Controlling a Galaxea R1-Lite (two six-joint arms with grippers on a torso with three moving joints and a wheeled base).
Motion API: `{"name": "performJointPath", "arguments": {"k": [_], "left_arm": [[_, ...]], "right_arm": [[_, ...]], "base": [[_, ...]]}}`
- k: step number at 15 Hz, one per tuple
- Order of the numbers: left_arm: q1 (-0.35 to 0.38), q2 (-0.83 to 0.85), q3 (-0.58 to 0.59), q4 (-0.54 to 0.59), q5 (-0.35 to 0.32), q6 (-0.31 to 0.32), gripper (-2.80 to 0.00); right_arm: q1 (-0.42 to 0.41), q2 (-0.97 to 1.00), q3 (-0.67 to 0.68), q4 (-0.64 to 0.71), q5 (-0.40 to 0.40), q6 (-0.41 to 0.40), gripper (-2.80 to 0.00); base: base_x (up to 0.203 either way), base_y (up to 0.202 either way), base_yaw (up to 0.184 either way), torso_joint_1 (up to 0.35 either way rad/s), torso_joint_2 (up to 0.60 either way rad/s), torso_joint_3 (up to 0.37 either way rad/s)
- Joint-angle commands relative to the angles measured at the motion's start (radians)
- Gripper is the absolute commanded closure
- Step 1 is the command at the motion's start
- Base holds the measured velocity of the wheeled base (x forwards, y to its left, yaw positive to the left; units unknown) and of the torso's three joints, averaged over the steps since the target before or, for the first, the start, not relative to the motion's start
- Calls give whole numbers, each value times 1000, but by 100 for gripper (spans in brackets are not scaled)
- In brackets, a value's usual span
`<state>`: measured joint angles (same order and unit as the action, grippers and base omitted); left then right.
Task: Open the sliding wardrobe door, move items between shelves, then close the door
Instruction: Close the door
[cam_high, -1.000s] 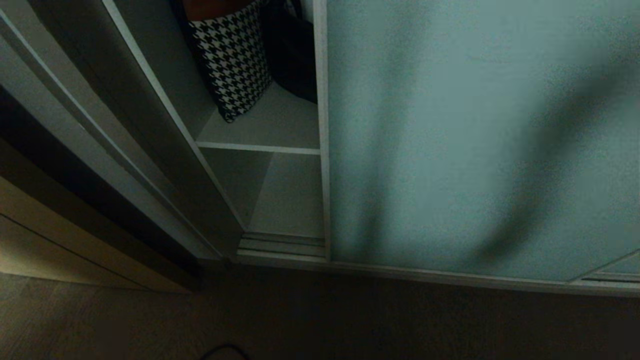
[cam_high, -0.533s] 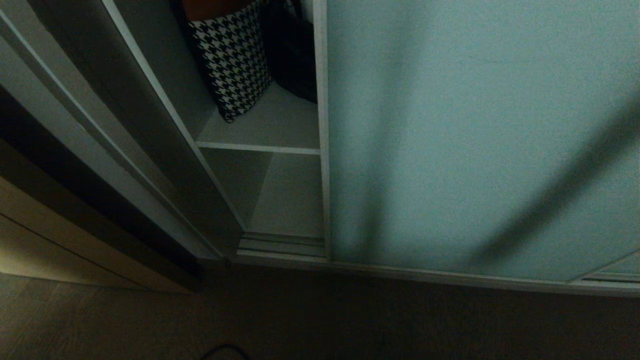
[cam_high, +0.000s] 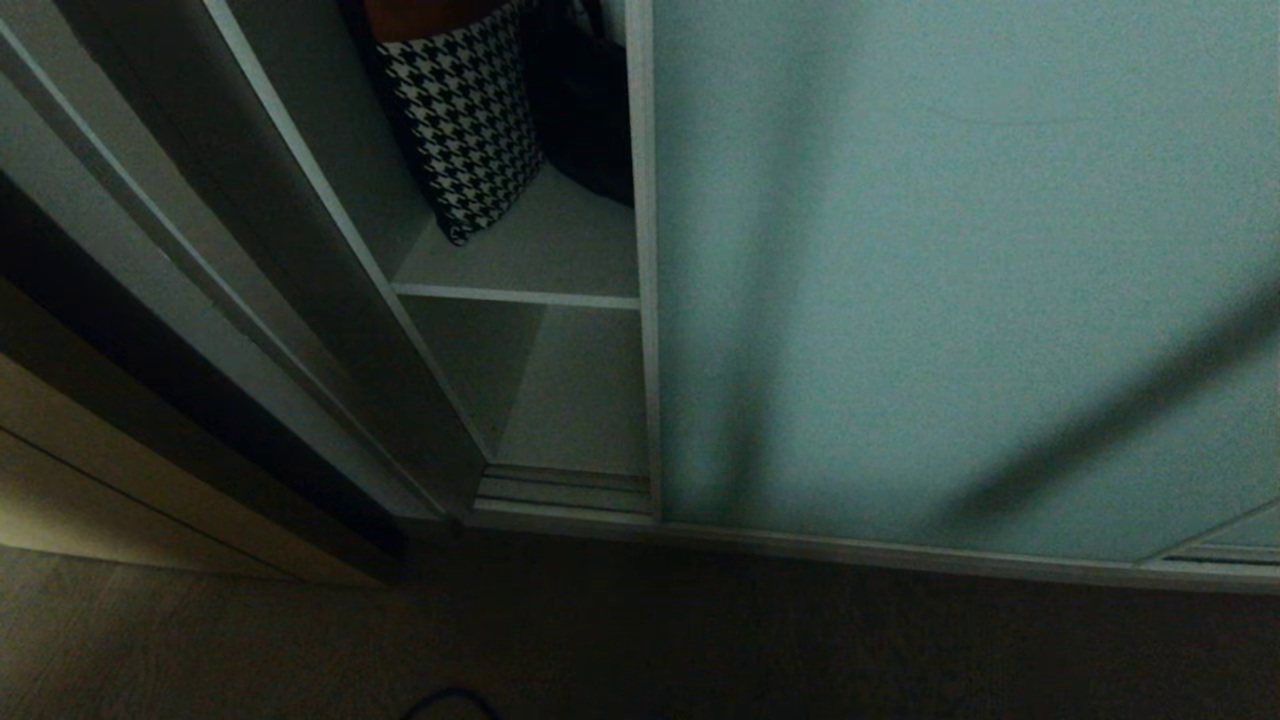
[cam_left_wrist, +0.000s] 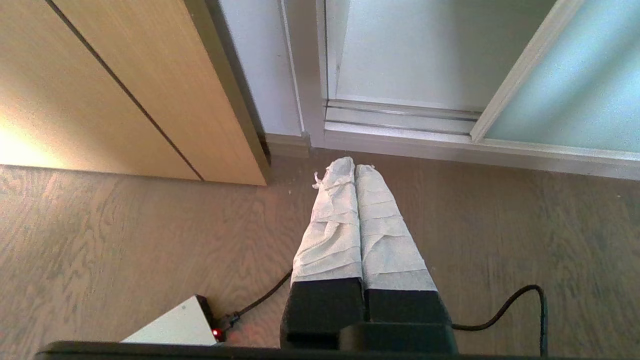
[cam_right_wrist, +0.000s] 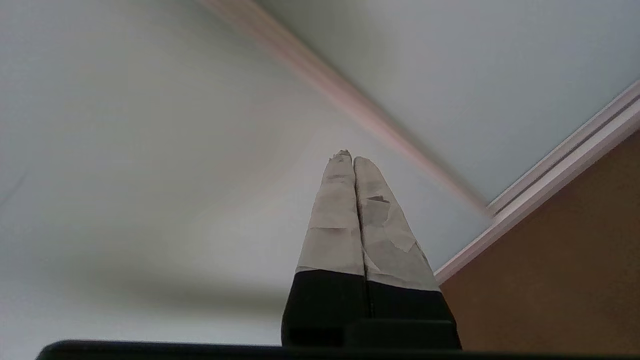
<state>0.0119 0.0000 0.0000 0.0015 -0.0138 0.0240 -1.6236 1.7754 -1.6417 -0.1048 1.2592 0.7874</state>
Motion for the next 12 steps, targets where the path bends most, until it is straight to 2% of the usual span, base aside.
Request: {"name": "performJointPath", "arguments": {"k": [1,4,10,12], "left_arm": [[0,1,0,0,0,1,0],[0,1,0,0,0,1,0],[0,2,0,0,0,1,0],[0,2,0,0,0,1,0]], "right_arm": [[-1,57,-5,3,52,6,0],[7,71,21,-6,126,103,0],[137,64,135,-15,144,98,0],[167,79,134,-17,139,98,0]], "base": [[0,0,0,0,0,0],[0,0,0,0,0,0],[0,0,0,0,0,0],[0,0,0,0,0,0]]}}
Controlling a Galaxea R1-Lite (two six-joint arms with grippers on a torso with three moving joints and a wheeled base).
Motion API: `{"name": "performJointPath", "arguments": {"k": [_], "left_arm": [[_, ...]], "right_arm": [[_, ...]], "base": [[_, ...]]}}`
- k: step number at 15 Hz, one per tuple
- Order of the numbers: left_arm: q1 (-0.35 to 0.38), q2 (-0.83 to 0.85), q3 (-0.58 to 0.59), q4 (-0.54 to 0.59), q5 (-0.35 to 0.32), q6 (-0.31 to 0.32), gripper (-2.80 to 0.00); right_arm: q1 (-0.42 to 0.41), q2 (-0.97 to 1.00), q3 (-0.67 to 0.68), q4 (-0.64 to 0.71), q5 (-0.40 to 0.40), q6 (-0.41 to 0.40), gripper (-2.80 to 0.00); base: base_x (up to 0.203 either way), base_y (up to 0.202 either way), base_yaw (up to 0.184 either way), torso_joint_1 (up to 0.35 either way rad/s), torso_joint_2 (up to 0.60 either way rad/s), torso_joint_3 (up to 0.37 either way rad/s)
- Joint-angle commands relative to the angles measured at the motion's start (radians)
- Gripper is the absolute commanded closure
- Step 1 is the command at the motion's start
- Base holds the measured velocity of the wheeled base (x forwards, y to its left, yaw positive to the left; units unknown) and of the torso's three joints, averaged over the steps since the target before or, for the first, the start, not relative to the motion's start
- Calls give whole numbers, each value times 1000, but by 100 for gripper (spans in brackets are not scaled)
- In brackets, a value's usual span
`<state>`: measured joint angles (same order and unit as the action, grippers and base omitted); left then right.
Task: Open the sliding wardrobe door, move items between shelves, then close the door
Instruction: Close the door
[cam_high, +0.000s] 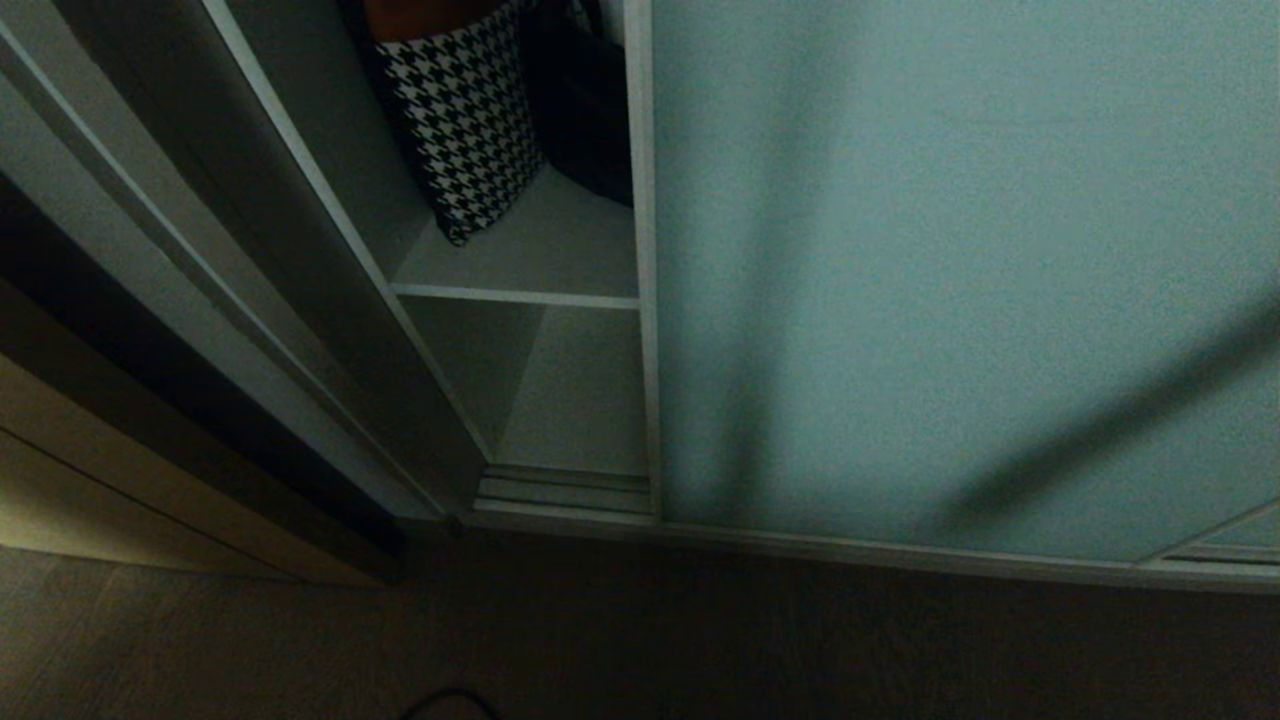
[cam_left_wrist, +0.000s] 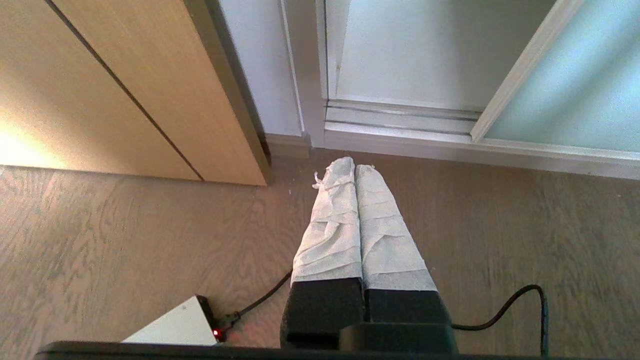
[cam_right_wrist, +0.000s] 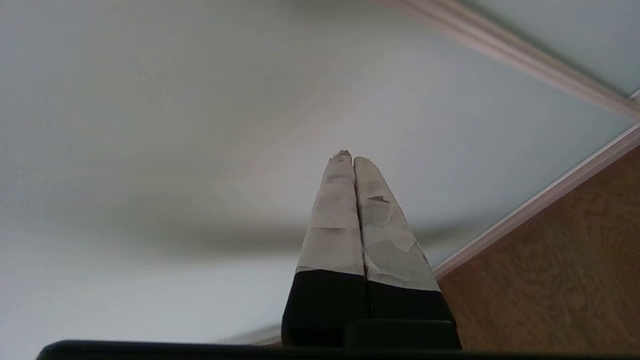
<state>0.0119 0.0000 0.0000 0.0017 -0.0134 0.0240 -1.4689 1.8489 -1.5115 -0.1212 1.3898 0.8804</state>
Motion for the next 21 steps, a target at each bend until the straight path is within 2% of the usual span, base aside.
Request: {"name": "performJointPath", "arguments": {"k": [1,7,14,21], "left_arm": [[0,0,0,0,0,1,0],[0,2,0,0,0,1,0],[0,2,0,0,0,1,0],[0,0,0,0,0,1,0]], "right_arm": [[14,23,-5,-8,7,6,0],[17,104,-10,-143,8,14,0],[84,153,-8,-218,2,11,0],[134,210,1,-328,-83,11,0]], "base": [[0,0,0,0,0,0],[0,0,0,0,0,0],[0,0,0,0,0,0],[0,0,0,0,0,0]]}}
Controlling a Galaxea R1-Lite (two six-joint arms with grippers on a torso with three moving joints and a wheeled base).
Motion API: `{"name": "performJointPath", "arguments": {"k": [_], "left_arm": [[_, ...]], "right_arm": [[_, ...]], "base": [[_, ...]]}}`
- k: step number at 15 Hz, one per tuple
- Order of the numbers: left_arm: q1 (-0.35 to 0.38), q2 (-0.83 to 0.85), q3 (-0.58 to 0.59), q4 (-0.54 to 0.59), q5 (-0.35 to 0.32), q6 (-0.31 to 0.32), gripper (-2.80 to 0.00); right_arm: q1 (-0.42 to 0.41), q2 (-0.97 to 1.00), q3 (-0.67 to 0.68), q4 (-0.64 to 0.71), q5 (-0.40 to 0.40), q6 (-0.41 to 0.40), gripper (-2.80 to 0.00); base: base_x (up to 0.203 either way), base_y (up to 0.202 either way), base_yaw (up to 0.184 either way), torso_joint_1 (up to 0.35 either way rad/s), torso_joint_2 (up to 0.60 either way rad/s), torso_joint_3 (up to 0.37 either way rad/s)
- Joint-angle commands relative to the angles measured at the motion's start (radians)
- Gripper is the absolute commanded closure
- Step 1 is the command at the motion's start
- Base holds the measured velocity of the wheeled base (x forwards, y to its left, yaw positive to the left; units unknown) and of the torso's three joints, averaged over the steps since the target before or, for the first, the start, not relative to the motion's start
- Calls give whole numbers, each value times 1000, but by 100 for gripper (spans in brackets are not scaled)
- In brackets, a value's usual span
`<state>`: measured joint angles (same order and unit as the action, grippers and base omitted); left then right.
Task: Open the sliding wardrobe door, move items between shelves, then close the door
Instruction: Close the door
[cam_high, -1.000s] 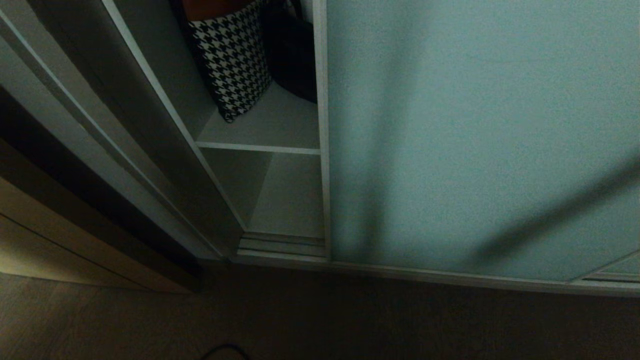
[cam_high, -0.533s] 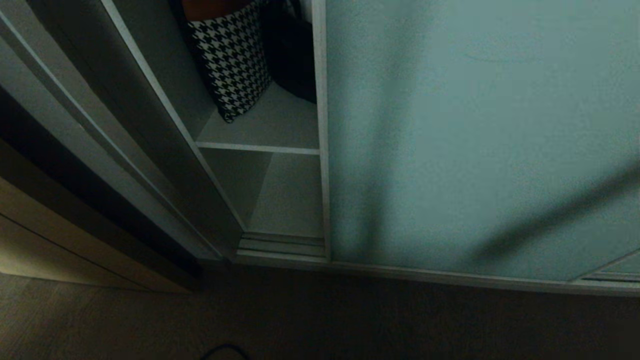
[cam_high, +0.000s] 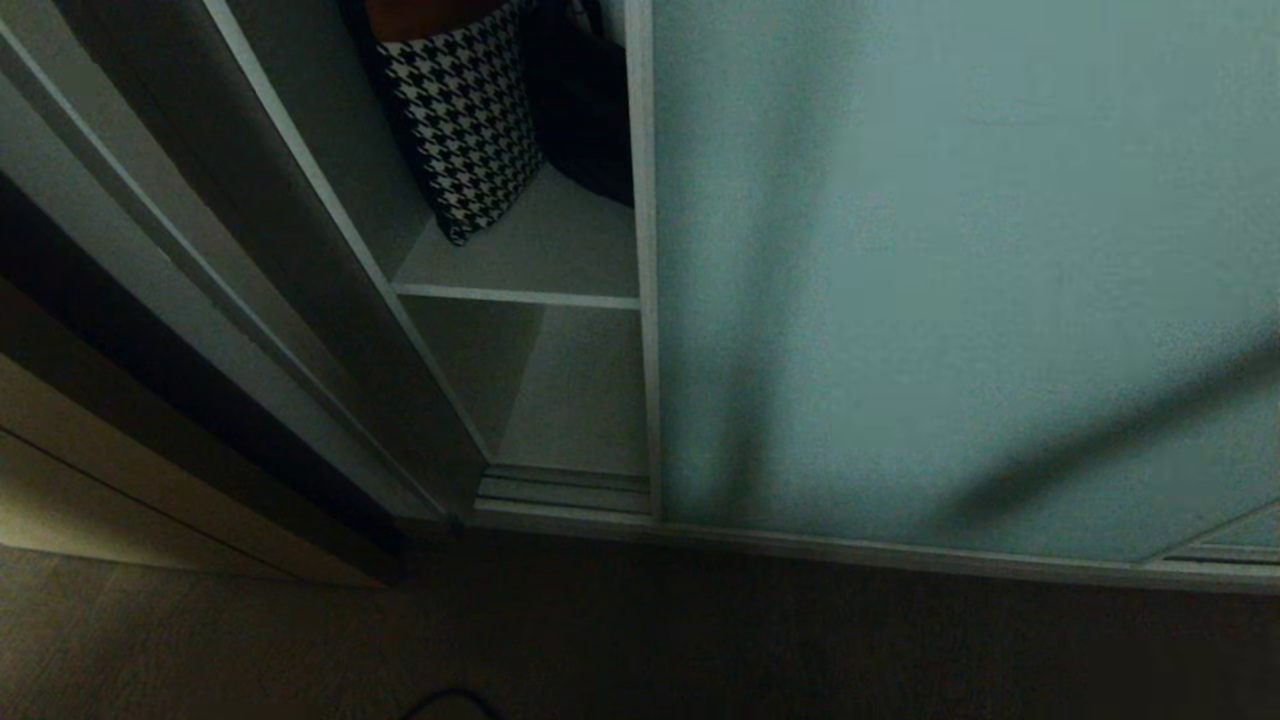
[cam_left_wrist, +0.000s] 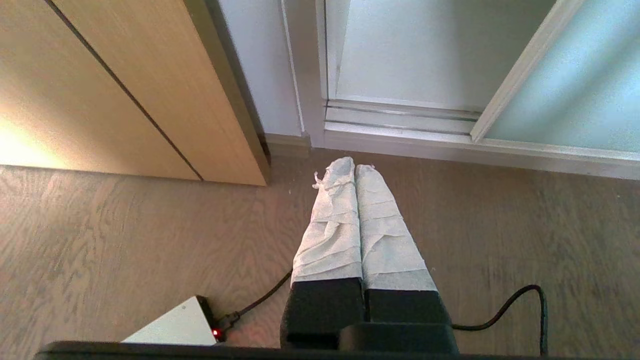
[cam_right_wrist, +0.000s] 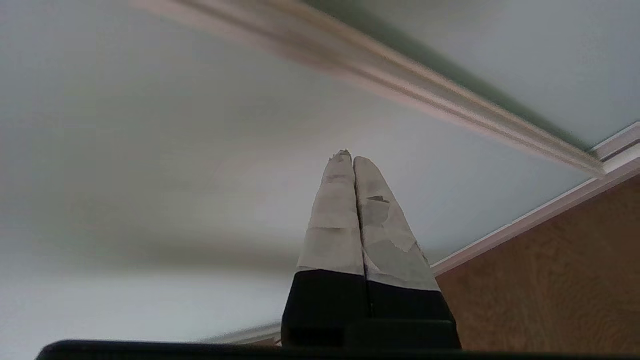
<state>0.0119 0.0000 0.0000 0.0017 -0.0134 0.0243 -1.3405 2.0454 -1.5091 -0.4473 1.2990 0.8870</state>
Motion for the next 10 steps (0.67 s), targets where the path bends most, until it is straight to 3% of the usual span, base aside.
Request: {"name": "performJointPath", "arguments": {"k": [1,10], "left_arm": [[0,1,0,0,0,0,0],[0,1,0,0,0,0,0]], "right_arm": [[17,17,0,-15,-6,4,0],[89,62,11,-77,-93,4,0]], "base": [[0,0,0,0,0,0],[0,0,0,0,0,0]]}}
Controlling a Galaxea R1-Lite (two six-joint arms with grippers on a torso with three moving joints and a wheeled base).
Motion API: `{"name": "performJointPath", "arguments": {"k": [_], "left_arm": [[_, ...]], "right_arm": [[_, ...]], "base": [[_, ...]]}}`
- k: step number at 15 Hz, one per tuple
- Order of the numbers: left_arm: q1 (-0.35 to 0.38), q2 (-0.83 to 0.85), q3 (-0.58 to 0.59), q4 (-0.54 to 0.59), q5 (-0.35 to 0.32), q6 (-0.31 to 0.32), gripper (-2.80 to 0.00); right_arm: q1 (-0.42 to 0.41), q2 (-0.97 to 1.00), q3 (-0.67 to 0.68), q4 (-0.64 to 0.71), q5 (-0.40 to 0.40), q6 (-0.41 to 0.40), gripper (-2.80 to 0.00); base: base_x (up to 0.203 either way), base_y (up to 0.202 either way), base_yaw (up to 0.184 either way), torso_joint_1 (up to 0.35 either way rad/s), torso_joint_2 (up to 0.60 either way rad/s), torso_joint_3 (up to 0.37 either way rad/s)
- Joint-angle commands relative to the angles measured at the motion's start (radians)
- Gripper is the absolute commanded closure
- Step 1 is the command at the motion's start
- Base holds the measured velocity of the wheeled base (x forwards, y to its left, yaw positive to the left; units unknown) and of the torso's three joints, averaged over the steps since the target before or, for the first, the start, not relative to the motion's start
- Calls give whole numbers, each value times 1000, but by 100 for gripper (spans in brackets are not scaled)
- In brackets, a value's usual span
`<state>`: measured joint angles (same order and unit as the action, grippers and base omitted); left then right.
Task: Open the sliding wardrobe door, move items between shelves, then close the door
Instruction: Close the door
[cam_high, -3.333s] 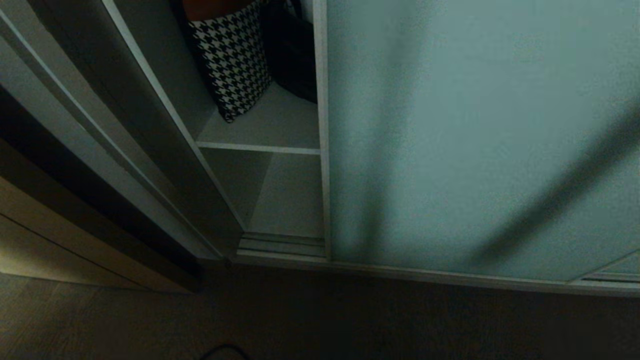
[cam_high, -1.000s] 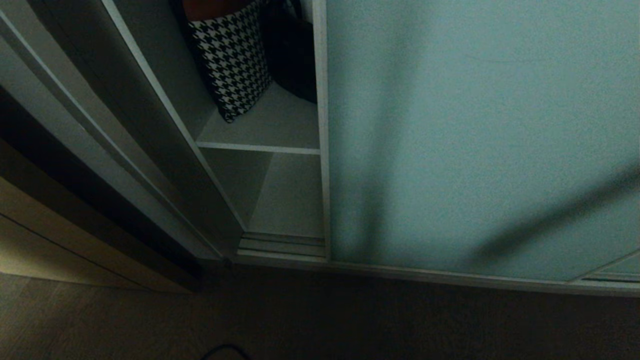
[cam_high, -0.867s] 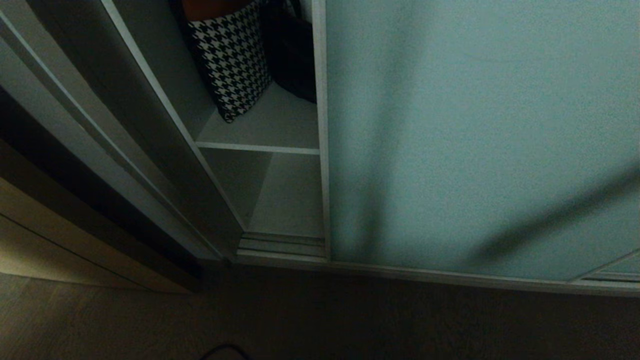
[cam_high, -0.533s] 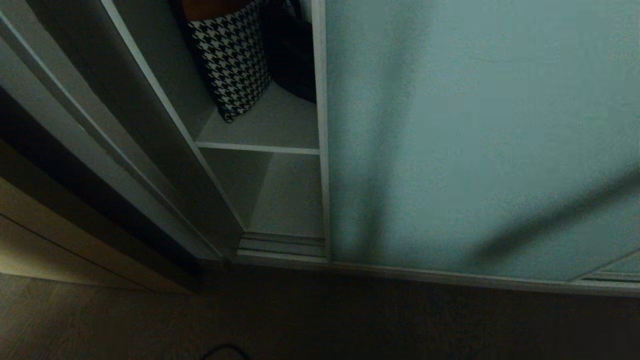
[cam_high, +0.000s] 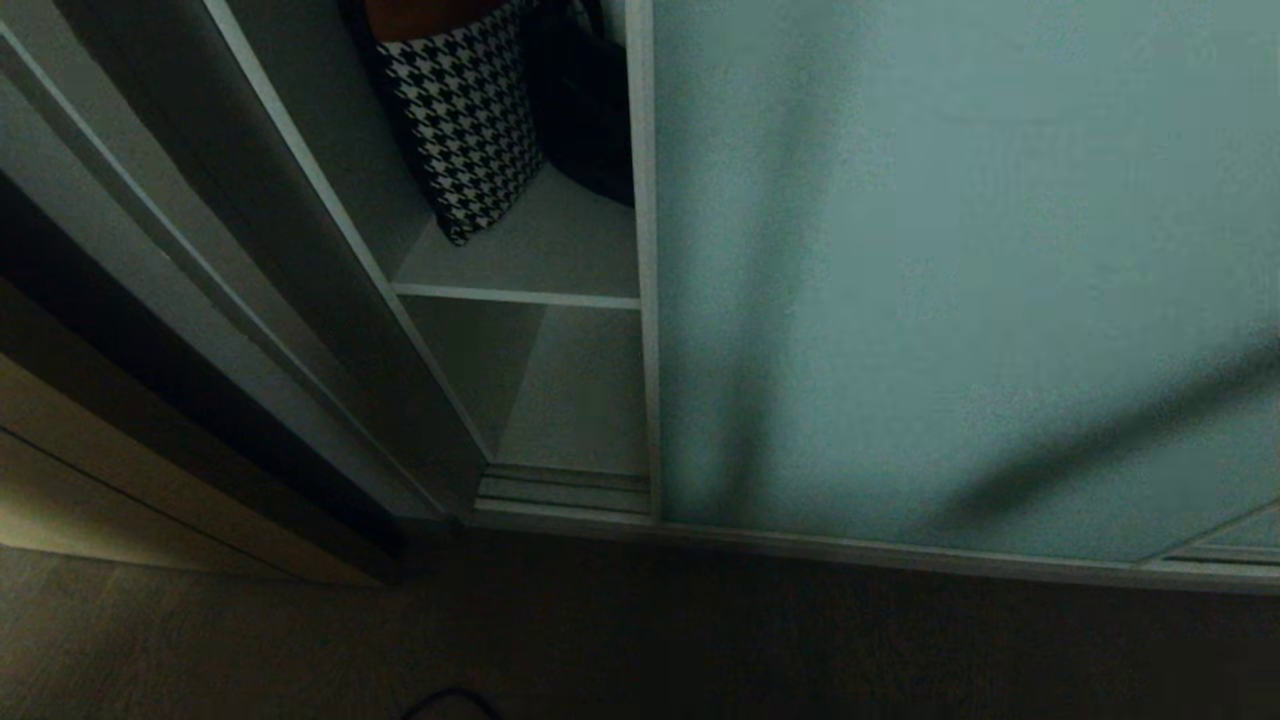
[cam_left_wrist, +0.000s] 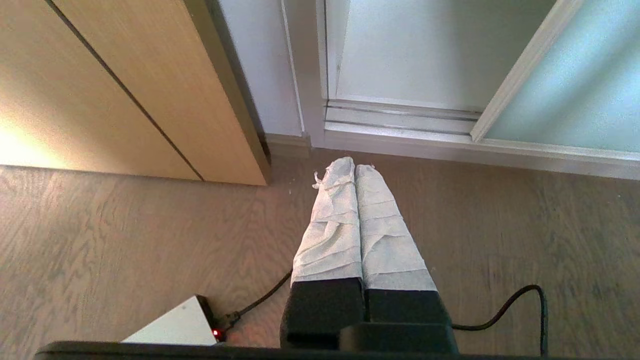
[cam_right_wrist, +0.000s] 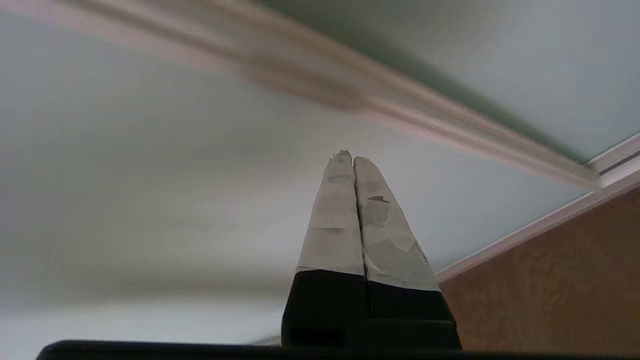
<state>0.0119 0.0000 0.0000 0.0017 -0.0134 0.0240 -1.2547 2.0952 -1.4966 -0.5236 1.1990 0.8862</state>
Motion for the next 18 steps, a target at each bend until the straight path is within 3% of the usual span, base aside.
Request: {"name": "performJointPath", "arguments": {"k": [1,5,10,18], "left_arm": [[0,2,0,0,0,1,0],[0,0,0,0,0,1,0],[0,1,0,0,0,1,0],[0,2,0,0,0,1,0]], "right_arm": [[6,26,-7,-21,-2,5,0],[3,36,-10,-52,-15,8,0],[40,64,-21,-79,-100,8,0],[75,93,-36,-92,-104,5,0]], "base": [[0,0,0,0,0,0],[0,0,0,0,0,0],[0,0,0,0,0,0],[0,0,0,0,0,0]]}}
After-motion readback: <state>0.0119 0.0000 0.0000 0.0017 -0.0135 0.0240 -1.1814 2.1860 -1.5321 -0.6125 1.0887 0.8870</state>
